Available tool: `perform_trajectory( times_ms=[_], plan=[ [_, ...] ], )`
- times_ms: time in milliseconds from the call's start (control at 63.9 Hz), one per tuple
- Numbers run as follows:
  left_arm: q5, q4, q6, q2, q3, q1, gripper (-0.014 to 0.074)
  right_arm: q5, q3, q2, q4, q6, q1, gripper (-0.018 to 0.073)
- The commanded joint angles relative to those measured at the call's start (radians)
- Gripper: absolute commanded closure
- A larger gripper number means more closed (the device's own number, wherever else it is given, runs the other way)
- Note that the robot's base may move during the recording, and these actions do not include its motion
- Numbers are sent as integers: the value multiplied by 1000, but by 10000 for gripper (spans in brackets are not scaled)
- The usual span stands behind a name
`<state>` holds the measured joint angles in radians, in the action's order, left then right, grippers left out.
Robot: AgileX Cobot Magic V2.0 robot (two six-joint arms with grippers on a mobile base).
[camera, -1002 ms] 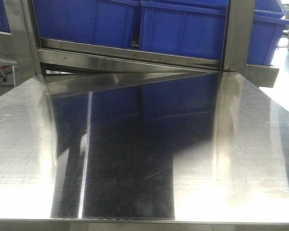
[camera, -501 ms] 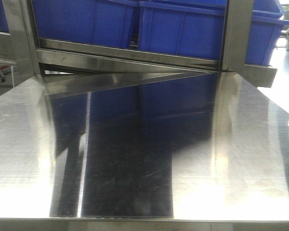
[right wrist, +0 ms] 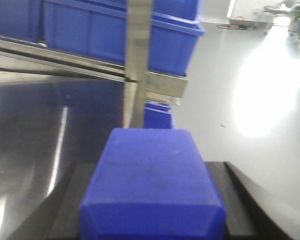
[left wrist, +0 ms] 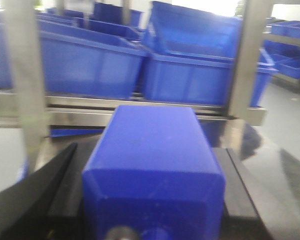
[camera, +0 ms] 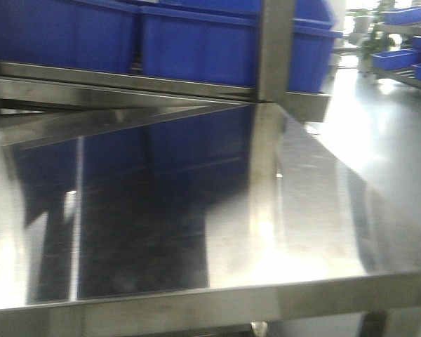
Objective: Pick and sort blue part to right shelf
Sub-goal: 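Drive the base away from the table carrying both parts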
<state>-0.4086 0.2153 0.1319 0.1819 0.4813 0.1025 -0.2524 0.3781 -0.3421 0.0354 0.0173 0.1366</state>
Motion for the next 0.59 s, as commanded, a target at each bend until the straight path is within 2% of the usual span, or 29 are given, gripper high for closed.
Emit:
perform_trajectory(
  times_ms=[0, 579],
  plan=[
    [82, 17, 1, 11, 29, -3, 191, 93, 29, -6, 10, -5, -4, 146],
    [82, 17, 1, 11, 29, -3, 191, 93, 29, -6, 10, -5, -4, 146]
  ],
)
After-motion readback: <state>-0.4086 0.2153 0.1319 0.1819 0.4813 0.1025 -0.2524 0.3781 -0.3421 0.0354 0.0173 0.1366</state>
